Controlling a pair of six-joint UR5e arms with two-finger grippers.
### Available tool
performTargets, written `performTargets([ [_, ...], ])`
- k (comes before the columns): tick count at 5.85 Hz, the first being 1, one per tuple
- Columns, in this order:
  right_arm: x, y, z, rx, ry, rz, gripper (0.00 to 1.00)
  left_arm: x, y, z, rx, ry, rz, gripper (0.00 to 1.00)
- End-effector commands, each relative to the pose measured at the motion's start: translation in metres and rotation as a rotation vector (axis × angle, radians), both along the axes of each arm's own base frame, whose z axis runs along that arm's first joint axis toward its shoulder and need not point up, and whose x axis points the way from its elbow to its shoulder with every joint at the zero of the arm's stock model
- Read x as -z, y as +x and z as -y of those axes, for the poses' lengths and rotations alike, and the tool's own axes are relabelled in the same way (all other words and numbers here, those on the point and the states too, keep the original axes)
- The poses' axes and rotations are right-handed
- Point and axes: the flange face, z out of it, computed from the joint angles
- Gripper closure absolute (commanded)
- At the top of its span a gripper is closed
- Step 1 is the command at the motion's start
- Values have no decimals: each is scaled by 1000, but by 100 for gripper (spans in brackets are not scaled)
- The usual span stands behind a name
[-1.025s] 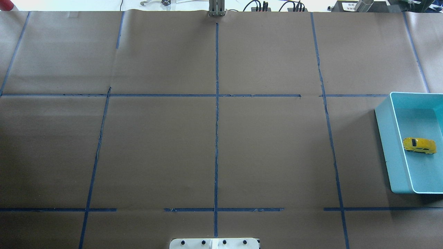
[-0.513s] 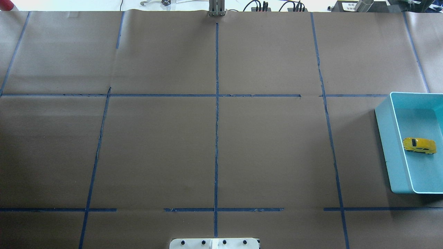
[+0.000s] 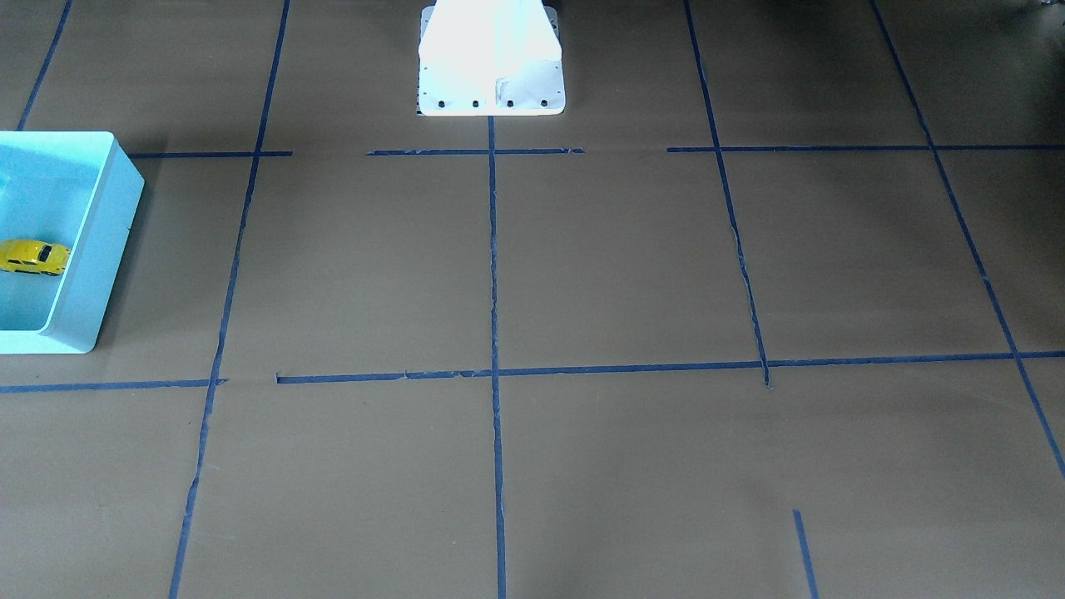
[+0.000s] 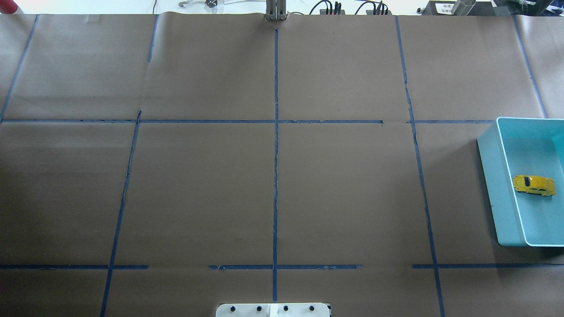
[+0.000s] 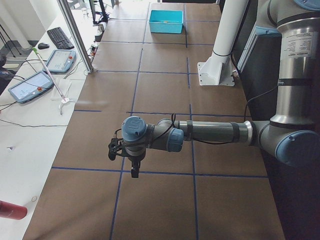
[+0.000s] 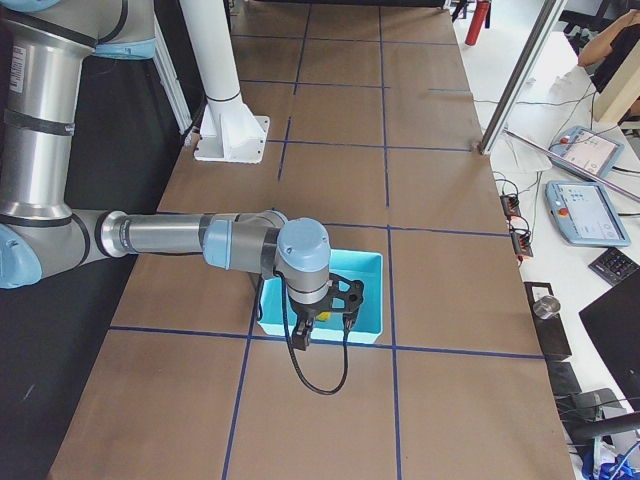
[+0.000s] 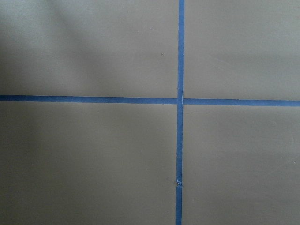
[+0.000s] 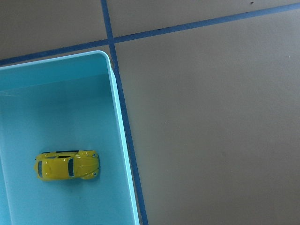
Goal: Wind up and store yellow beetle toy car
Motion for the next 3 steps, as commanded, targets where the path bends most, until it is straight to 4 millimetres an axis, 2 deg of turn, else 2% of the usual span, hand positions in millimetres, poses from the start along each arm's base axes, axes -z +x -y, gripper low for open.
performTargets([
  [1, -4, -1, -1, 13, 3, 15, 0, 0, 0, 0, 0, 0, 0, 0],
  [3, -7, -1, -3, 15, -2, 11, 0, -1, 0, 0, 0, -1, 0, 0],
])
